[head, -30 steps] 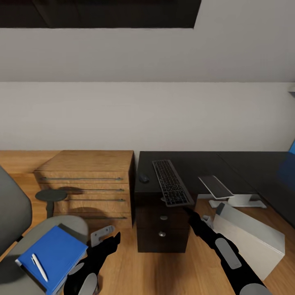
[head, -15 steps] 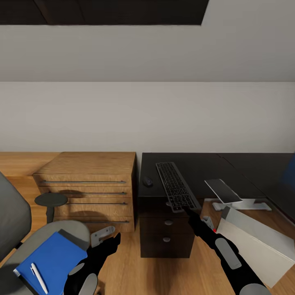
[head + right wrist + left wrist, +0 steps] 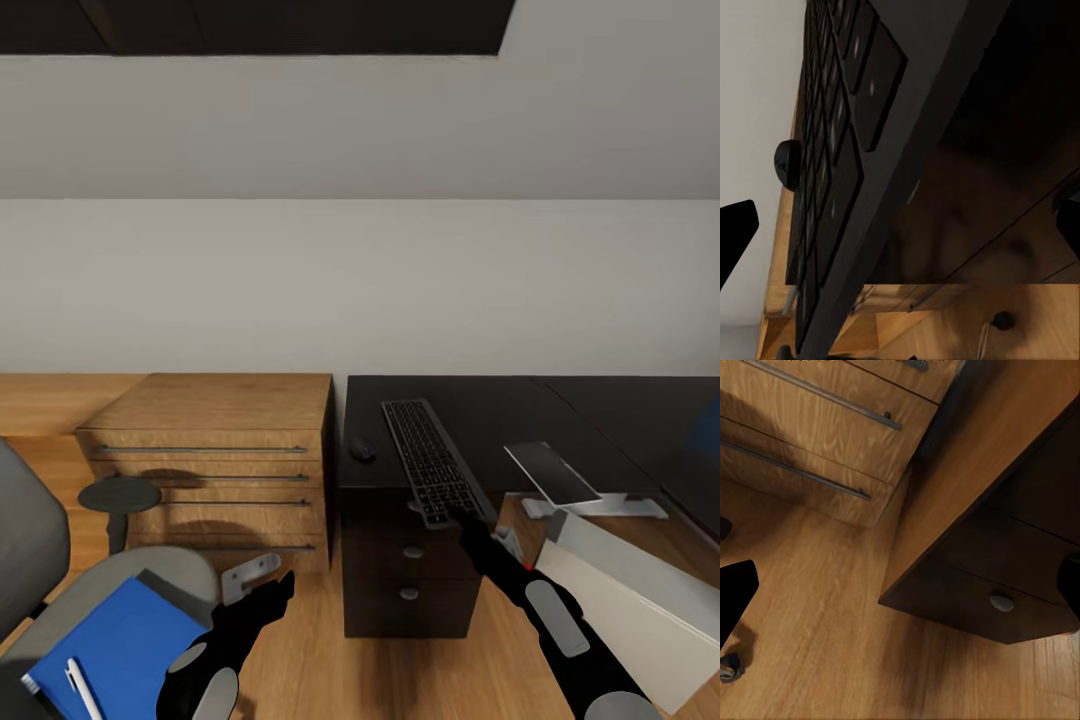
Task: In the bedroom, organize the workspace by keeping the computer under the desk, ensuring the monitor is on the desk, placing the keyboard on the desk next to the monitor, placing the mouse on the desk next to the keyboard, moving the folder from the swivel chair onto the desk next to the mouse, stacking the notebook on top of the folder with the pen on top of the notebook, and positioning the swivel chair next to the desk.
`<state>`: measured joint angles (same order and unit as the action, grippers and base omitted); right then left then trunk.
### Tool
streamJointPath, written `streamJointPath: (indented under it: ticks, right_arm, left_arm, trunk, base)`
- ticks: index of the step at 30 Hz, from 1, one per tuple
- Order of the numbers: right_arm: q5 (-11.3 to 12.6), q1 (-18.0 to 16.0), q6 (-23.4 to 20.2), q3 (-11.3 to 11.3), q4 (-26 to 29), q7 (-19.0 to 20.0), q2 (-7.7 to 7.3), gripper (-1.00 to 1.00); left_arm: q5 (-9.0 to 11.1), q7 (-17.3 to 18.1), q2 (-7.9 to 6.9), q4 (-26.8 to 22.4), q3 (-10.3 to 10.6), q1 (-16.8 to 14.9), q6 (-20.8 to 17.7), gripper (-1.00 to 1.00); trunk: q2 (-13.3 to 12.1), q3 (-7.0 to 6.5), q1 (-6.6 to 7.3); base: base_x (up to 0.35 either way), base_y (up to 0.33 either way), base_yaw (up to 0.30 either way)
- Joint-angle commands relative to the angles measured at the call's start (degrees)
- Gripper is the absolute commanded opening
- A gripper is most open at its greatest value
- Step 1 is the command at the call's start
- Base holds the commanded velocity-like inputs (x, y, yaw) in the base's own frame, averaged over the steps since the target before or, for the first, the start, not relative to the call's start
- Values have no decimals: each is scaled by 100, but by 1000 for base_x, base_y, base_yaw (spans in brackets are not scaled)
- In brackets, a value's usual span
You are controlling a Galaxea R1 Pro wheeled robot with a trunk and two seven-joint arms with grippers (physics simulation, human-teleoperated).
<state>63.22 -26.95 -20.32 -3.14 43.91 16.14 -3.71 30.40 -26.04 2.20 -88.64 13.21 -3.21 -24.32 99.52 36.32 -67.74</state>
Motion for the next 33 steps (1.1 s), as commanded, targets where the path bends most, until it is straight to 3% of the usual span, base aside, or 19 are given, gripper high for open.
streamJointPath:
  ticks: [1,7,10,11,23,27,33]
  right_arm:
    - [32,-3,-41,-18,6,57,2,100]
    - [18,-3,-34,-23,12,253,-9,100]
    - [16,-3,-34,-26,19,280,-15,100]
    - [16,-3,-34,-27,20,281,-15,-100]
    - [10,-3,-22,-46,21,395,-18,-100]
    - [7,-3,-10,-46,36,559,-38,-100]
    - [0,14,-9,-42,782,582,-118,-100]
  left_arm:
    - [59,-51,-1,-2,6,-4,-11,100]
    - [59,-50,-1,31,6,-4,-11,100]
    - [55,-52,7,39,6,-4,-6,100]
    - [54,-51,7,39,6,-4,-6,100]
    - [58,-50,8,93,14,-4,3,100]
    - [54,-68,3,107,228,-4,33,100]
    - [34,-81,-1,110,330,-4,50,100]
  trunk:
    - [3,6,0]
    - [3,6,0]
    - [-118,-48,65]
    - [-118,-48,65]
    - [-158,-66,87]
    - [-318,-138,175]
    - [-559,-246,307]
  base:
    - [59,1,0]
    - [22,0,0]
    - [3,0,0]
    - [0,0,0]
    - [0,0,0]
    - [0,0,0]
    - [0,0,0]
